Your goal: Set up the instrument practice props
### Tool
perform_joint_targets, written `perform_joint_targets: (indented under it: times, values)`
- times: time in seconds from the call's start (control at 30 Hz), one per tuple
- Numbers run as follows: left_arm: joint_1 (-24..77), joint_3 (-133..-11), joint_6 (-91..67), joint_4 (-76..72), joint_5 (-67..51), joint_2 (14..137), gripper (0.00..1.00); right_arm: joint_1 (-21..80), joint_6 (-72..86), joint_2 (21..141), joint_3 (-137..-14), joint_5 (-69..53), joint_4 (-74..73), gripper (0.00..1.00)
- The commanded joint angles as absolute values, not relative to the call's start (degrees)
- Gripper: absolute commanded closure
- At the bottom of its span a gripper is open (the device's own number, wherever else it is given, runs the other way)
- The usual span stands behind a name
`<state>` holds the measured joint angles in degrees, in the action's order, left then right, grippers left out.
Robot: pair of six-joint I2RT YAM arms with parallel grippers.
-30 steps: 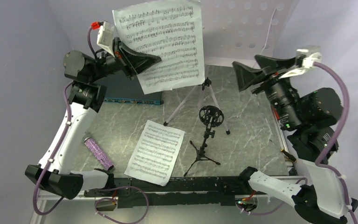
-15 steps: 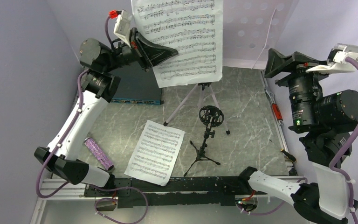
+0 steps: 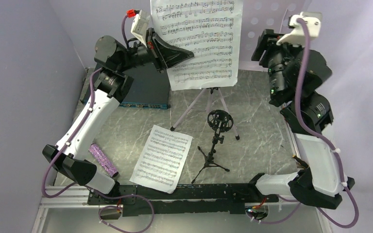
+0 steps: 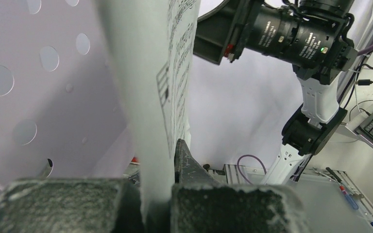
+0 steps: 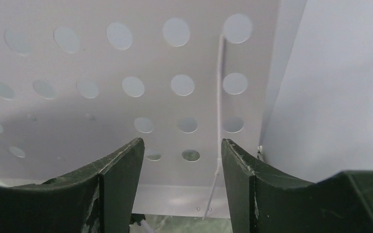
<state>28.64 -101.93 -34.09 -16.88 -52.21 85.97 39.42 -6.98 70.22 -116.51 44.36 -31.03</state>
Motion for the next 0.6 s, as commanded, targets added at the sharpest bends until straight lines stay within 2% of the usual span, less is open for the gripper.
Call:
perform_joint_targets:
  times: [0.0,0.57]
  values:
    - [29.18,-103.45,-33.46,-18.63,-52.65,85.05,0.97,39.47,-10.19,71.66,-120.29,47.81,-32.27,0.39]
    - [29.27,-104.49,-34.87,-20.09,-52.56,85.73,0.97,37.71,-13.34,72.77,-118.28,52.20,-28.35,0.48]
